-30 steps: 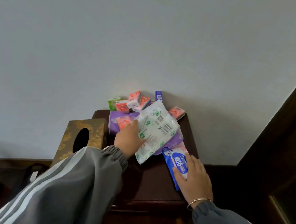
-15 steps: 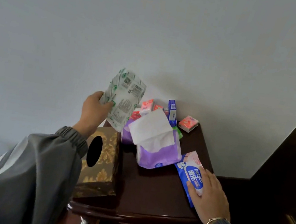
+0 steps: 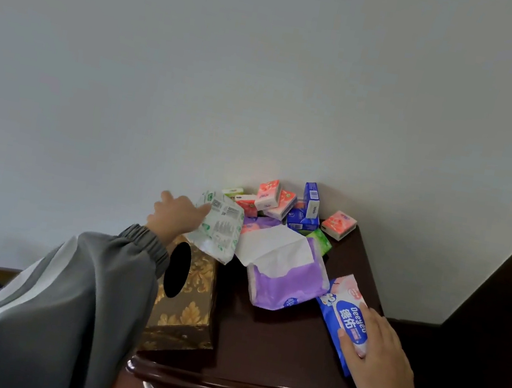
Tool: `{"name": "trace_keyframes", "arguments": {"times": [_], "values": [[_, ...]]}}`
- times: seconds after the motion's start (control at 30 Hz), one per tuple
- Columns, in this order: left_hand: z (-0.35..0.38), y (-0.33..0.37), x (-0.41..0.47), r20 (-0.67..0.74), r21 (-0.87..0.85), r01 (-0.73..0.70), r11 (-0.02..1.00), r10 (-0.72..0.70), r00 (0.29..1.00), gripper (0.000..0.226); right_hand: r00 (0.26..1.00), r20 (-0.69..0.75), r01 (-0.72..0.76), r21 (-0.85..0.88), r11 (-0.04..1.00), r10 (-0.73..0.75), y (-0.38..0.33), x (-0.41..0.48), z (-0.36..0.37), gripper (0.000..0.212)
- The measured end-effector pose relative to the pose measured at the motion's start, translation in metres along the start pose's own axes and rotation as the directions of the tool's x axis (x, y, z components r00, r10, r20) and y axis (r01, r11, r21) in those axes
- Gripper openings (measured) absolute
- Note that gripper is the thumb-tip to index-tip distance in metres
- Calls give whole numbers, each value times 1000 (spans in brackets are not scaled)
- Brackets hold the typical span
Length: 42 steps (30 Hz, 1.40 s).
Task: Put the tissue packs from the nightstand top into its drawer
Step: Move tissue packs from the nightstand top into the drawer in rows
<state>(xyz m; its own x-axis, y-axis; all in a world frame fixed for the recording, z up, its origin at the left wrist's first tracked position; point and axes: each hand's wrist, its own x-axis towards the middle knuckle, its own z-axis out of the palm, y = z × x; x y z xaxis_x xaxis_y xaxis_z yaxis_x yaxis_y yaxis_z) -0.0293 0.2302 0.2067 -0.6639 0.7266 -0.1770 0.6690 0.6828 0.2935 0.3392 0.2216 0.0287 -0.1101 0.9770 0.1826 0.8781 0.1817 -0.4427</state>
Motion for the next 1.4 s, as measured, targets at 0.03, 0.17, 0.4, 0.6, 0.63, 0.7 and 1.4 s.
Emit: {"name": "trace_keyframes", "arguments": {"times": [0.03, 0.17, 0.4, 0.6, 0.63, 0.7, 1.4], "values": [[2, 9, 1, -83, 66, -51, 996, 57, 995, 73, 1000, 0, 0, 1, 1000, 0, 0, 0, 0, 77], [23, 66, 4, -266, 105, -458, 883, 469, 842, 62, 1000, 1, -9, -13, 1000, 9, -1, 0, 1, 76], [69, 145, 33, -116, 212, -493, 844, 523, 844, 73, 1000, 4, 0, 6, 1000, 0, -3, -1, -2, 74], [89, 144, 51, -102, 404, -422, 812, 498, 861, 71, 1000, -10, 7, 37, 999, -7, -9, 1, -5, 78], [84, 147, 53, -123, 418, -413, 809, 501, 857, 70, 1000, -20, 19, 32, 999, -18, -12, 5, -7, 77], [74, 152, 60, -146, 447, -424, 788, 532, 834, 65, 999, -34, 30, 34, 999, -29, -19, 14, -9, 75], [8, 80, -7, -128, -807, -245, 538, 246, 961, 46, 1000, 13, 12, -95, 995, -11, -19, -1, -20, 65]]}}
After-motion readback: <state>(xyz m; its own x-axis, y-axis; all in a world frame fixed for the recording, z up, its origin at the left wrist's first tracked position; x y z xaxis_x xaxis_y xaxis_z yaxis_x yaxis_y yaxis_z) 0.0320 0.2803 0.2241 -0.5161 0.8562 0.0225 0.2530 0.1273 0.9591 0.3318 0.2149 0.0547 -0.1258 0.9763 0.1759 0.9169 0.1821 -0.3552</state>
